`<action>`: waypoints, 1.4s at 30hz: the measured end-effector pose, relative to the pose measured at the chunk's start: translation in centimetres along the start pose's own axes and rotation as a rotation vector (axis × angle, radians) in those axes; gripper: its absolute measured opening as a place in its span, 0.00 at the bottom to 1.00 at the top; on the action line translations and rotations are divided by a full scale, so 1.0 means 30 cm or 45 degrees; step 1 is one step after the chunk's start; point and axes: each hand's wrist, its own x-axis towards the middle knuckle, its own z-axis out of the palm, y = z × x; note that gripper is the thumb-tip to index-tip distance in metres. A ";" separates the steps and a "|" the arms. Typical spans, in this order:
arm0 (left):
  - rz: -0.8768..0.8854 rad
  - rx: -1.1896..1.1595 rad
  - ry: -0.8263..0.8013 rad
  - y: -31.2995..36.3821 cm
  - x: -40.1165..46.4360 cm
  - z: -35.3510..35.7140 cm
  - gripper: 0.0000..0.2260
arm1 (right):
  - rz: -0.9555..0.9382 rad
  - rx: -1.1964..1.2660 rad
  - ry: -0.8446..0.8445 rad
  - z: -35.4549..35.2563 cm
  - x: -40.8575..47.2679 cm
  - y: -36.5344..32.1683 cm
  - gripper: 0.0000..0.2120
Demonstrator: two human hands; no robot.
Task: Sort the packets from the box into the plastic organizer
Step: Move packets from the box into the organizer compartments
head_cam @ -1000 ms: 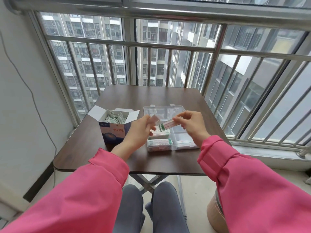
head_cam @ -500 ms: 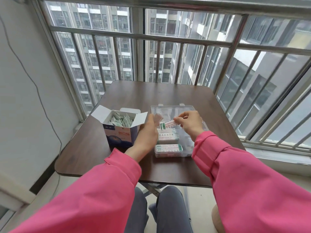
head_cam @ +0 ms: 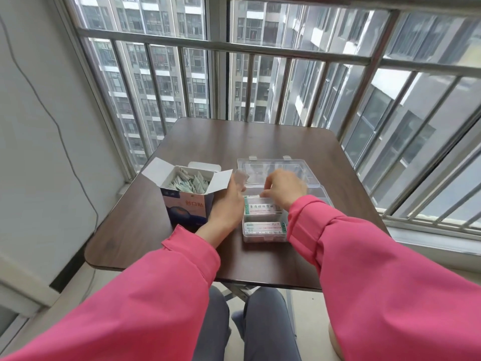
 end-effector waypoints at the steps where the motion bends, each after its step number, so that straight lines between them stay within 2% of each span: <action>1: -0.015 -0.005 0.015 -0.009 0.012 0.008 0.16 | -0.001 -0.031 -0.010 -0.001 0.001 -0.004 0.08; 5: -0.054 -0.034 0.010 -0.007 0.012 0.009 0.14 | 0.009 -0.104 -0.016 0.001 0.015 -0.016 0.06; 9: -0.020 -0.025 0.006 -0.011 0.010 0.005 0.07 | 0.026 -0.128 0.029 0.006 0.022 -0.023 0.06; 14: 0.034 -0.069 -0.030 -0.009 0.006 -0.006 0.04 | -0.019 -0.118 0.006 -0.002 0.015 -0.010 0.05; 16: 0.011 -0.114 -0.032 -0.009 0.011 -0.005 0.06 | -0.065 -0.074 -0.008 -0.020 0.009 0.007 0.05; 18: -0.025 -0.165 -0.024 -0.008 0.017 -0.002 0.09 | -0.126 0.142 0.041 -0.045 -0.005 0.020 0.08; 19: -0.025 -0.188 -0.027 -0.008 0.019 0.001 0.09 | -0.129 0.358 0.061 -0.060 -0.016 0.025 0.11; 22: 0.003 -0.231 -0.070 -0.009 0.023 0.013 0.04 | 0.036 1.043 -0.147 -0.094 -0.053 0.030 0.19; 24: 0.064 -0.250 -0.074 -0.007 0.025 0.022 0.02 | 0.118 1.321 -0.297 -0.097 -0.069 0.033 0.17; 27: 0.147 -0.206 -0.064 0.002 0.027 0.022 0.06 | 0.092 1.580 -0.340 -0.094 -0.080 0.041 0.09; 30: 0.141 -0.214 -0.086 0.004 0.023 0.010 0.06 | 0.057 1.565 -0.324 -0.095 -0.080 0.056 0.06; 33: 0.076 -0.191 -0.072 -0.005 0.024 0.002 0.14 | 0.088 1.442 -0.259 -0.111 -0.069 0.073 0.07; 37: 0.027 -0.266 -0.006 0.002 0.040 0.004 0.07 | 0.102 1.330 -0.175 -0.116 -0.045 0.077 0.08; 42: 0.009 -0.142 0.096 0.030 0.066 0.022 0.03 | 0.025 1.029 -0.046 -0.099 -0.021 0.079 0.06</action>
